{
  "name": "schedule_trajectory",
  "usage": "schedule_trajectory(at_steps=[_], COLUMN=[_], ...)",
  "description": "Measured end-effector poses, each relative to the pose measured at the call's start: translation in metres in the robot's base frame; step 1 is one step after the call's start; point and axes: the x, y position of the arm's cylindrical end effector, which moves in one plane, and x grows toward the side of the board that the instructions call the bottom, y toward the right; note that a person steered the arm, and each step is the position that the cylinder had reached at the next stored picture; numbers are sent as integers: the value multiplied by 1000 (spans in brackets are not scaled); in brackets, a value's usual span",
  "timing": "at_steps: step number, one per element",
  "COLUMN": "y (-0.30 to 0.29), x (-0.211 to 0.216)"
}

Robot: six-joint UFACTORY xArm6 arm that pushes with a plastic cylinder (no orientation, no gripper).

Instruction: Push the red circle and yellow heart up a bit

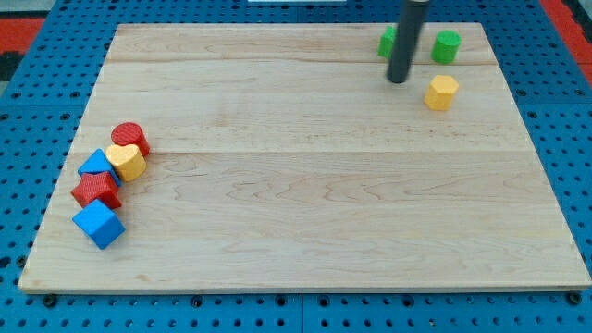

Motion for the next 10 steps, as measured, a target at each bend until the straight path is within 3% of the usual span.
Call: schedule_trajectory(at_steps=[2,3,5,7,10], y=[-131,-225,-309,-321,-312], x=[173,181,171,164,115])
